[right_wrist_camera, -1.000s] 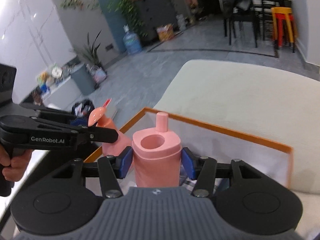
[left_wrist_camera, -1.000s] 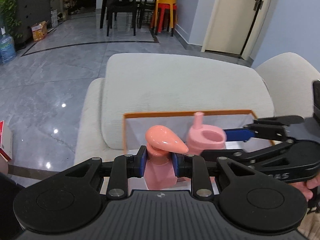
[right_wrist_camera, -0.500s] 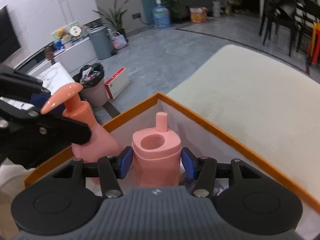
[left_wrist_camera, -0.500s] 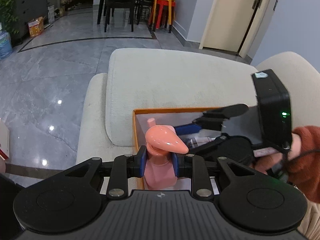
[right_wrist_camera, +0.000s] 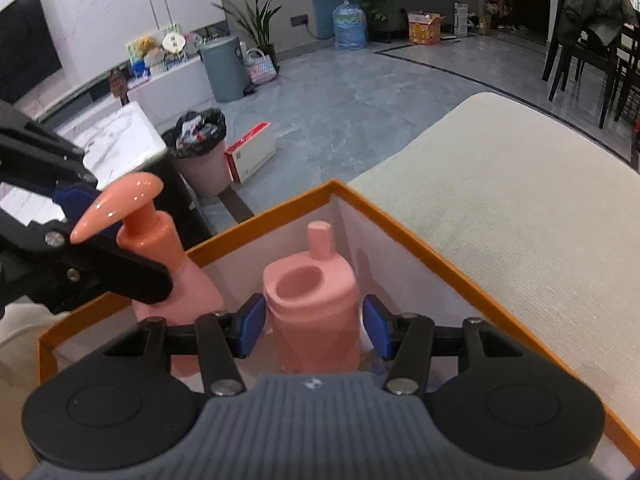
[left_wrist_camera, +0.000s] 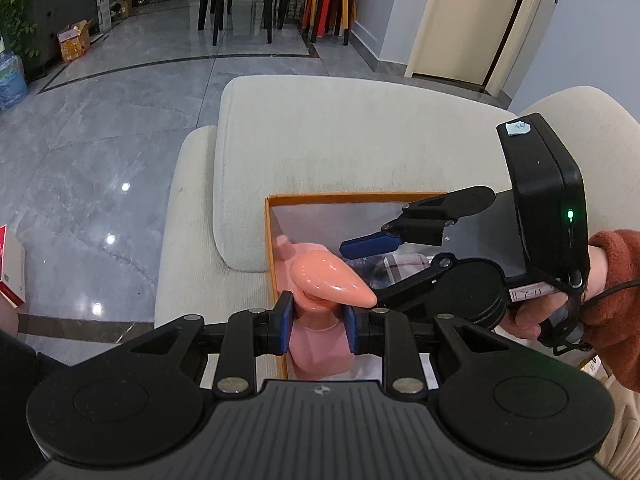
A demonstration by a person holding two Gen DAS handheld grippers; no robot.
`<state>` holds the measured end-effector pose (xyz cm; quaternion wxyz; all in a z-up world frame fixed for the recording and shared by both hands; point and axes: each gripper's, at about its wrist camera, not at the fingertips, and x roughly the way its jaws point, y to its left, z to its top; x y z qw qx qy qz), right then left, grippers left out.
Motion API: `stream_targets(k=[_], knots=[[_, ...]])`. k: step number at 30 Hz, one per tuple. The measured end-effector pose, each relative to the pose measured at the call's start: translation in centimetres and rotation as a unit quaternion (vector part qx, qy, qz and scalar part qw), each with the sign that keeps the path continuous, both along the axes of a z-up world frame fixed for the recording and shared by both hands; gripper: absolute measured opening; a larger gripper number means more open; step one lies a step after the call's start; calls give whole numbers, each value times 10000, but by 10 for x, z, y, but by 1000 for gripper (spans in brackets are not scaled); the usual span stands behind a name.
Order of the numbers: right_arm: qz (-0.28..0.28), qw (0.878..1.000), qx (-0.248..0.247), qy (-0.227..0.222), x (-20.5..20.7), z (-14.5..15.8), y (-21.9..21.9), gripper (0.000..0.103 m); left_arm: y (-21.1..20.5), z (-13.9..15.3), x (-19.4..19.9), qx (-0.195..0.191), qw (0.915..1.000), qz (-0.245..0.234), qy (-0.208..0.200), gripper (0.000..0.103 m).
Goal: Organize rigid objects
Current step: 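Carry the pump bottle and pink cup over the orange box with both grippers, then lower the pink cup into the box and open the right gripper while the left holds the bottle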
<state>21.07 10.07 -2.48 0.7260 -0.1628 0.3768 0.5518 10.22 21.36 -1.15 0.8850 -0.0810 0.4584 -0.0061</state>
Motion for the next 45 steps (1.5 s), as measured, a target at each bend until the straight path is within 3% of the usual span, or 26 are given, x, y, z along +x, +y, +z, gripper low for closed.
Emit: stream_targets(k=[5, 13, 18, 21, 23, 26, 30, 36, 45], knots=[[-113, 9992, -387, -55, -3, -3, -7, 54, 1, -2, -4, -62, 9999, 56, 141, 29], [-229, 9977, -580, 274, -3, -12, -10, 36, 1, -7, -8, -167, 9995, 145, 203, 29], [-288, 9955, -849, 306, -1, -24, 0, 33, 4, -7, -8, -206, 9995, 157, 206, 29], [-428, 9956, -778, 316, 2, -28, 3, 33, 4, -7, -8, -263, 9993, 166, 207, 29], [-568, 9957, -676, 293, 5, -27, 6, 25, 4, -8, -8, -283, 9993, 166, 205, 29], [-660, 9947, -643, 447, 7, -28, 10, 24, 4, -9, -6, -288, 9992, 174, 208, 29], [-641, 9955, -661, 224, 0, -18, 0, 25, 2, -11, -2, -291, 9993, 174, 165, 29], [-1093, 9928, -496, -34, -6, 6, -37, 25, -20, -23, 18, 110, 9997, -159, 126, 29], [-2106, 9737, -274, 821, -17, 20, -104, 26, -41, -44, 43, 768, 9949, -156, 634, 29]])
